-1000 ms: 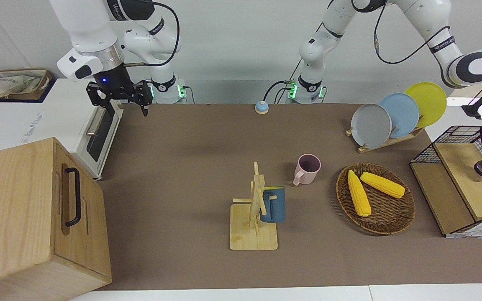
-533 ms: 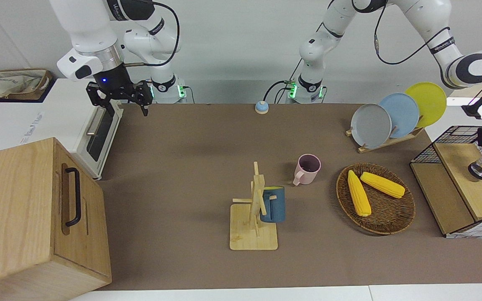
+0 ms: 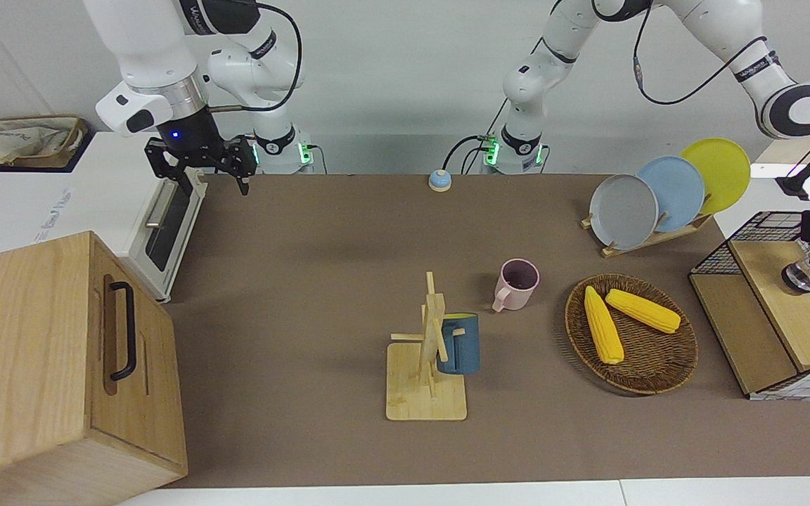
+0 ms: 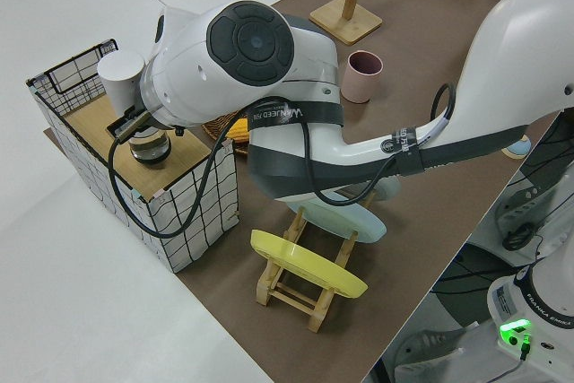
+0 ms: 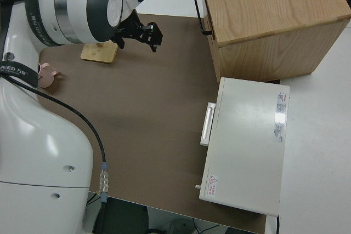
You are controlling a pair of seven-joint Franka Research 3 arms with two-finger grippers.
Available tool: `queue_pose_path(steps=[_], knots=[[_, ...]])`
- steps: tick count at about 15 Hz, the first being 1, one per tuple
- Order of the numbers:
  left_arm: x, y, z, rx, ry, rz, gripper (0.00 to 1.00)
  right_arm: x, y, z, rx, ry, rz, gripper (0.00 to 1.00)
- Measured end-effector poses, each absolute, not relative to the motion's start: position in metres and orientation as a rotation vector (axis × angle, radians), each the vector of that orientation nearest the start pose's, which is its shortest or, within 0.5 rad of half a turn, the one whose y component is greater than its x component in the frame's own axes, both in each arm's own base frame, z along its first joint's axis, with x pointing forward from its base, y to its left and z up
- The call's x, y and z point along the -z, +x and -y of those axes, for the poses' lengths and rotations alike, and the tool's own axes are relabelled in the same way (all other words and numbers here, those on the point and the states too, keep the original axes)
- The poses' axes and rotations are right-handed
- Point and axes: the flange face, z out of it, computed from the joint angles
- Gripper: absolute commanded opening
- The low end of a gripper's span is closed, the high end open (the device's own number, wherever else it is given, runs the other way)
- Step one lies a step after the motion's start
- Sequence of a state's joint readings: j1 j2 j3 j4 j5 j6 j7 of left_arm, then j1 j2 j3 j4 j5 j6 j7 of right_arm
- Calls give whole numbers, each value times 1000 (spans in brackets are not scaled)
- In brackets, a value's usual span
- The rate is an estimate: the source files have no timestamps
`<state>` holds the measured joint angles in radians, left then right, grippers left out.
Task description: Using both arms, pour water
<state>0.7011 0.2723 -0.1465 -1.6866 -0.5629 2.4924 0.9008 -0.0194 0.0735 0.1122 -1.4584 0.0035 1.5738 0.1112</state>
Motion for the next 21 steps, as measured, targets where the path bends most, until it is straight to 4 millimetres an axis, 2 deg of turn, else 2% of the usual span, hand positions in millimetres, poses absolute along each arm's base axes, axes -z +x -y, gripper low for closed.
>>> queue_pose_path(steps=[8,11,12,13,14,15,21], knots=[[-493,573,-369,1102,-2942,98,18,-637,576,-51,64,-3125,-29,987],[-485,575,-367,1102,-2929,106,85,-637,576,-51,64,-3125,-29,985],[-485,575,-367,1102,-2927,105,135,-637,576,-51,64,-3125,-29,985],[-485,575,-367,1102,-2926,105,309,-637,576,-51,64,-3125,-29,987],[-485,575,-367,1102,-2926,105,958,-637,576,-51,64,-3125,-29,985],[-485,575,-367,1102,-2926,105,997,-637,576,-51,64,-3125,-29,987],[-482,577,-366,1100,-2926,106,998,-639,576,-51,71,-3124,-29,987]])
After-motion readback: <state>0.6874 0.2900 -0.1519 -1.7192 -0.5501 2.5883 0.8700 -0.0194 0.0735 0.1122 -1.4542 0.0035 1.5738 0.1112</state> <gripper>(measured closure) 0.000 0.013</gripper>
